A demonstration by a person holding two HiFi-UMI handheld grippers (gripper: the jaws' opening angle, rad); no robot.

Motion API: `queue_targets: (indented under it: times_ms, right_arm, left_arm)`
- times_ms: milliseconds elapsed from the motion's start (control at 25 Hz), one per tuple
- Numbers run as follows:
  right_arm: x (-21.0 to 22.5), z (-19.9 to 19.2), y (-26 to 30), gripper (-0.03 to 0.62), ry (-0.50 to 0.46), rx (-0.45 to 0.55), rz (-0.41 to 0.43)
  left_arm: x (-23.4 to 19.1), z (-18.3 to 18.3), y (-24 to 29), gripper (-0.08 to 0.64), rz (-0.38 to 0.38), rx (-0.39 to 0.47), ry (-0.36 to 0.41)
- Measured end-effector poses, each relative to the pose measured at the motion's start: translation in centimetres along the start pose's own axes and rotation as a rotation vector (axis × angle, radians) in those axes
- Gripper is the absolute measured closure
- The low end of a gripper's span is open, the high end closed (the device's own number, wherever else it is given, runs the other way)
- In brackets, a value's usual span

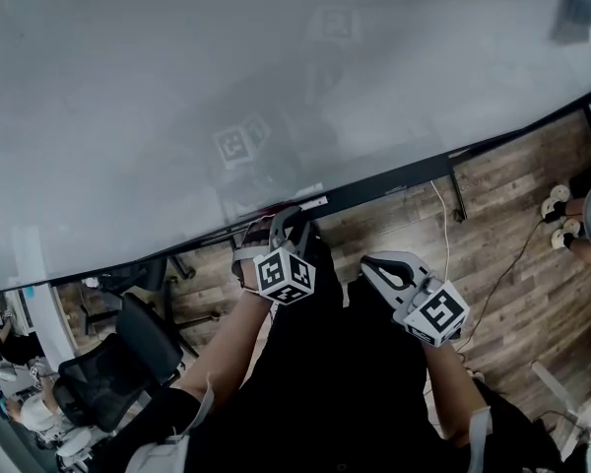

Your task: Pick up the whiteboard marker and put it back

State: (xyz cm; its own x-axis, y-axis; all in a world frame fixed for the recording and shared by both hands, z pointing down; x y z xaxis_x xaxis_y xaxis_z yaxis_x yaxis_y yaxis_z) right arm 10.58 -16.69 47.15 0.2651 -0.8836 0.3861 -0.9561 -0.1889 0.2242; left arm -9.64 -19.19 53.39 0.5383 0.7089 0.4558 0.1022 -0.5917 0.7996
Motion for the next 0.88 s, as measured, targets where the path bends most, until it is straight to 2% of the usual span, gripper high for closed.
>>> queue_targets:
  times_ms: [600, 880]
  right_arm:
    - [-0.5, -0.2, 0.5, 0.572, -0.006, -0.008, 0.018]
    - [-0.3, -0.6, 0.4, 0.571, -0.011, -0.011, 0.017]
  left_arm:
    - [-0.4, -0.4, 1.4, 0.468, 0.010, -0.054, -0.008]
    - [0.0, -0.1, 2.1, 0.474, 0.046, -0.109, 0.008]
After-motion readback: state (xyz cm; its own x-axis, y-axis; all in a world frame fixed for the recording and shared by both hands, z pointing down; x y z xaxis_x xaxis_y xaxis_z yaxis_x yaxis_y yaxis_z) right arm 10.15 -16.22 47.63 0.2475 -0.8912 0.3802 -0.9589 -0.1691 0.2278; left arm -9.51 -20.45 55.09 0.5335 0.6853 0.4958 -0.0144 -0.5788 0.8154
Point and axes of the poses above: the fingertips, and each gripper's own axes: y forward along the fingers, x to its right, z out of its top, the point moved 7 cm from there along -y, backward along the fingers, and after that the axes turned 3 degrees about y, right-handed, at the moved point
